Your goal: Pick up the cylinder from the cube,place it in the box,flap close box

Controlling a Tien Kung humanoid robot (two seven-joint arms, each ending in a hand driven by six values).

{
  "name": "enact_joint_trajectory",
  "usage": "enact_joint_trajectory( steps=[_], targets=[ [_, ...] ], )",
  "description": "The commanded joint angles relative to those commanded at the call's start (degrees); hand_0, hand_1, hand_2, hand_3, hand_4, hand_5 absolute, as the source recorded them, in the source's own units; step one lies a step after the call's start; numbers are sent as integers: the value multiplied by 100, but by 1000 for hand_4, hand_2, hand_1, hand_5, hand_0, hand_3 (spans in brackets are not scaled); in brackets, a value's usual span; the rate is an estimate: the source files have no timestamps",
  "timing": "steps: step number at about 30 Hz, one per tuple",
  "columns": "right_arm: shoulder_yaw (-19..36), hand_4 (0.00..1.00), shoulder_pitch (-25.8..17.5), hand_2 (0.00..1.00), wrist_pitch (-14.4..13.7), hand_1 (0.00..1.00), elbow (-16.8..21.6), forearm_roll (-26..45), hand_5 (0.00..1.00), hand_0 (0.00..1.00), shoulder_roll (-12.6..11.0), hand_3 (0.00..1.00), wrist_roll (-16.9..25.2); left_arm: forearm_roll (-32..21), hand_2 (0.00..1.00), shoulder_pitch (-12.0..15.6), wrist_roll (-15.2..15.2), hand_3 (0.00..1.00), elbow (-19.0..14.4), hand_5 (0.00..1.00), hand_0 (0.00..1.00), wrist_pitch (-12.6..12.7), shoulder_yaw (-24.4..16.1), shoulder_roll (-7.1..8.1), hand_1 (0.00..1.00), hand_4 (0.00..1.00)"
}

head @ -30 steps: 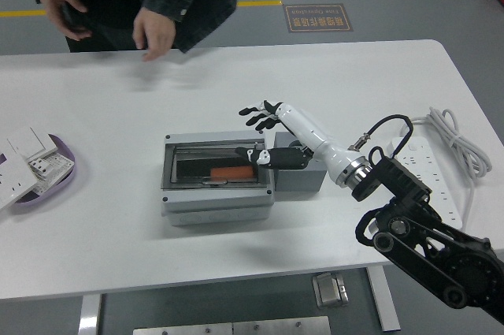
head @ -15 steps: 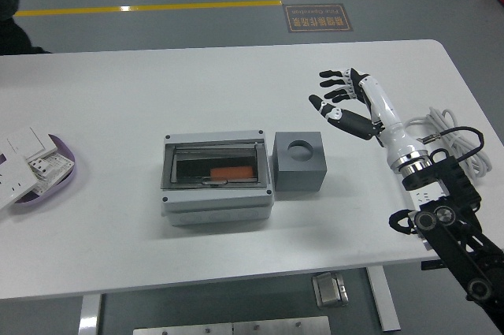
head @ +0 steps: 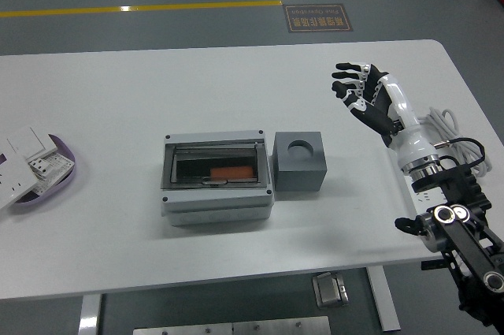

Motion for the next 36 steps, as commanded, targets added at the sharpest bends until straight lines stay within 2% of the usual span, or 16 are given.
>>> enact_joint_trajectory(
  steps=[6,10,16,19,27,36],
  targets=[
    [187,791,-107,623,-43,589,26,239,418,574,64,653,113,109,581,33,28,628,-10,200,610,-17,-97,4,618,688],
    [328,791,-199,623,-58,589,13,322,418,574,111,653,141,471,581,35,147,628,-56,200,610,-112,-241,1,618,688],
    [523,787,-235,614,-74,573,48,390,407,569,-102,649,118,754,581,56,263,628,-108,200,611,-162,-376,41,618,688],
    [609,783,-255,605,-82,562,75,436,405,568,-118,644,133,748,581,69,282,629,-116,199,611,-169,-385,56,618,688],
    [710,790,-303,603,-3,548,71,911,399,559,235,643,281,577,581,44,204,629,-87,200,610,-284,-272,16,618,687],
    [747,781,-386,600,67,523,62,1318,366,516,282,644,351,400,582,33,148,629,-71,201,612,-181,-274,18,618,686]
  ],
)
